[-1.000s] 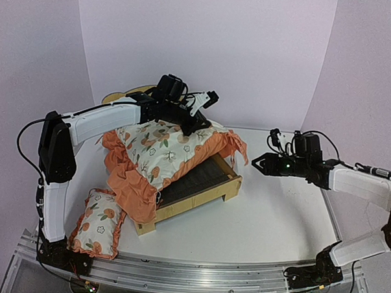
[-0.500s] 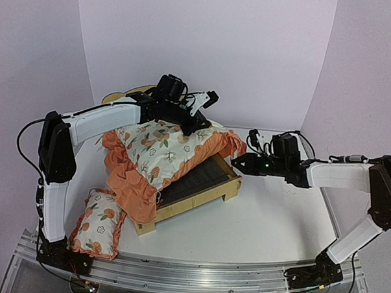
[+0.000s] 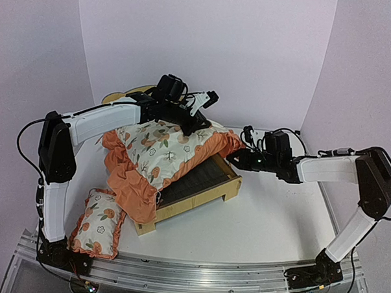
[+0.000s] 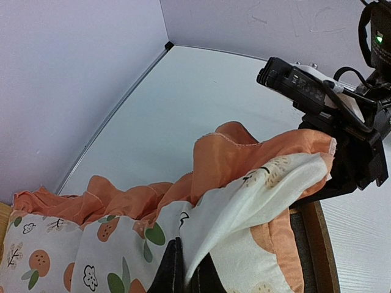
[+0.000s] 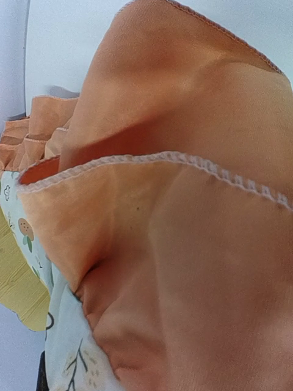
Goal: Set up the pet bed
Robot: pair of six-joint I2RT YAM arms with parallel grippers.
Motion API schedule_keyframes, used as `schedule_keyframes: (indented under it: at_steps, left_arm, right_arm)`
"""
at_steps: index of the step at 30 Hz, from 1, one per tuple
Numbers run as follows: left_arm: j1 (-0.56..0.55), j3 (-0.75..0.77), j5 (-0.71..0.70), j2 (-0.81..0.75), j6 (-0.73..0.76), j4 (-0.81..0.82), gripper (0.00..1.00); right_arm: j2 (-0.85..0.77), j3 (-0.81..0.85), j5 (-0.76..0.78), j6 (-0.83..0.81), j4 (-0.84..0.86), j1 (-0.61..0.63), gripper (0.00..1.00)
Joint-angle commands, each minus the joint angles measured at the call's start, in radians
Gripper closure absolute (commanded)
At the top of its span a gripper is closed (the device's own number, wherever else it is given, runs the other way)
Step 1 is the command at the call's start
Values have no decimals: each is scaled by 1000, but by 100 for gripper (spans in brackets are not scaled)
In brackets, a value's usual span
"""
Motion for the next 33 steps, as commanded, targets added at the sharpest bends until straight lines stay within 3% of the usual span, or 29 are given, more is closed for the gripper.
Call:
schedule_keyframes:
  at_steps: [1,10,24,33]
  left_arm:
    - [15,34,-13,-34,-12,46,100]
    - [15,31,-13,-34,-7,50,100]
    - [15,34,-10,-34,0,53,100]
    - [15,34,-6,-32,-3,53,100]
  right_arm:
    - [-3,26,5,4,26,12,83]
    - [-32,13,12,-25,-11,13,100]
    - [-133,60,12,-137,-159,14,100]
    - [-51,108,33,-129,-121,17,85]
